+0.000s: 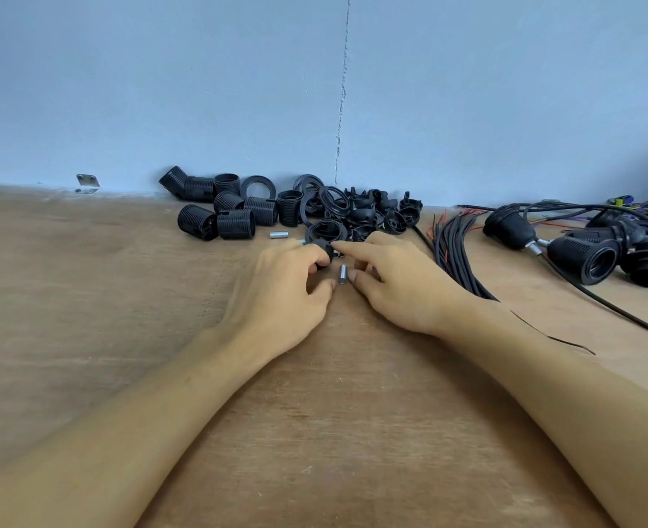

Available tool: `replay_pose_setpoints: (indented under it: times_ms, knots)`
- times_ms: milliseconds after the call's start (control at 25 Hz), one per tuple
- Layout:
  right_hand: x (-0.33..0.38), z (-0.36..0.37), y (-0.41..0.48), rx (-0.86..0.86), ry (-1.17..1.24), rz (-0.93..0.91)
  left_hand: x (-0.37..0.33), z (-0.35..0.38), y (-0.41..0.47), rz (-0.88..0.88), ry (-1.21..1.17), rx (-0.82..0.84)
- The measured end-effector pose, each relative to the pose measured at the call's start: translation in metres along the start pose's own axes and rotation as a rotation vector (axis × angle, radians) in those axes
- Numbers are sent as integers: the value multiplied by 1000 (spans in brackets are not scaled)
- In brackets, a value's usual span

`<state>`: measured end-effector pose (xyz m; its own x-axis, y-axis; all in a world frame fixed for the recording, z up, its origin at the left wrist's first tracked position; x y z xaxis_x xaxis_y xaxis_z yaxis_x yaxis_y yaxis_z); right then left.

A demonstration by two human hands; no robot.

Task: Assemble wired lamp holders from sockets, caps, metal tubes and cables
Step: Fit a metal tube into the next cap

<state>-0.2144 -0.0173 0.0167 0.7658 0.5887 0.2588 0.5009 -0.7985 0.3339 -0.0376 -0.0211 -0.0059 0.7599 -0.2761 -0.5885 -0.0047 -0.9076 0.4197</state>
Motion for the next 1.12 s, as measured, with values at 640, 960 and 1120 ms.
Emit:
replay_pose_setpoints:
  times_ms: [640, 960, 1120]
  knots:
    - [2, 3, -3, -160, 151, 4, 3, -1, 2, 32, -86, 44]
    - [3, -1, -6, -323, 582, 276, 3, -1, 0, 25, -181, 33]
    - [9, 1, -5, -388, 779, 328, 1, -2, -3, 52, -212, 74]
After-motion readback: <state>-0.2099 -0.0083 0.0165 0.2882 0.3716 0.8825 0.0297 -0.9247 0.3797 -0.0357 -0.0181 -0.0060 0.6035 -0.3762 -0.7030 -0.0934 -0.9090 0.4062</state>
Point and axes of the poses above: each hand's wrist, its own y-axis towards the middle knuckle, its own z-axis out of the palm, x = y × z, the point moved 1 cm from there along y, towards the middle knuckle, and after that the axes turned 14 degrees about -z, right-handed, at the moved point
